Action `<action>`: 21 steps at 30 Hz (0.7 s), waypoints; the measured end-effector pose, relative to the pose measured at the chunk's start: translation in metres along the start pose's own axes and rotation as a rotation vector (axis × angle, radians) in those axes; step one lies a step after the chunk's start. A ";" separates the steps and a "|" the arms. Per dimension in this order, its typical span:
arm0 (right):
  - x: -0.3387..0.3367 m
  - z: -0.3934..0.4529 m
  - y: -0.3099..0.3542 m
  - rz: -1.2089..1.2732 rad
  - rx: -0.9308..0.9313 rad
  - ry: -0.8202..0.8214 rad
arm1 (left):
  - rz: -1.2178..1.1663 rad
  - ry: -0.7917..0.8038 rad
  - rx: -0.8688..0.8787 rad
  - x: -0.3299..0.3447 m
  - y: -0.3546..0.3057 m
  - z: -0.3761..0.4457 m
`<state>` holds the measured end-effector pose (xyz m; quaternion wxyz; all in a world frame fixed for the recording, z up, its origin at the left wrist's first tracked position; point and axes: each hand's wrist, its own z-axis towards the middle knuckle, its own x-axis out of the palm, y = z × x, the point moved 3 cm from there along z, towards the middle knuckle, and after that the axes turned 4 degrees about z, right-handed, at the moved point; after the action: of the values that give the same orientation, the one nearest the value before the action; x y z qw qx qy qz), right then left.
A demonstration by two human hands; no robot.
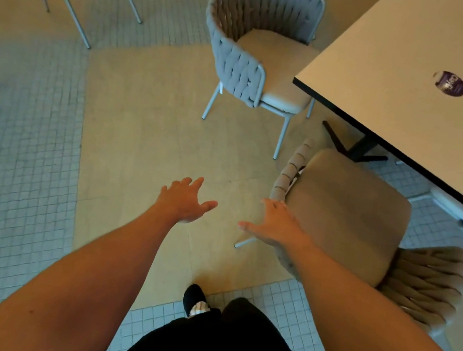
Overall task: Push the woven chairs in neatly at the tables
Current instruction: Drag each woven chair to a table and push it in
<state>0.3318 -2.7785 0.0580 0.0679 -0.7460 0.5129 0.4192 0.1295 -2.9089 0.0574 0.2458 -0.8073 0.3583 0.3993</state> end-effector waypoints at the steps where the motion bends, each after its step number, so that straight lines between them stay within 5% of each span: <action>1: -0.006 0.007 0.007 -0.008 -0.001 -0.002 | -0.007 0.000 -0.005 -0.006 0.004 0.006; 21: -0.128 0.203 0.088 -0.134 -0.105 0.077 | -0.067 -0.014 -0.126 -0.126 0.065 0.170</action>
<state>0.1312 -2.6211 0.0458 0.0369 -0.7967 0.4412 0.4113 -0.0540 -2.7853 0.0589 0.2101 -0.8300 0.3032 0.4184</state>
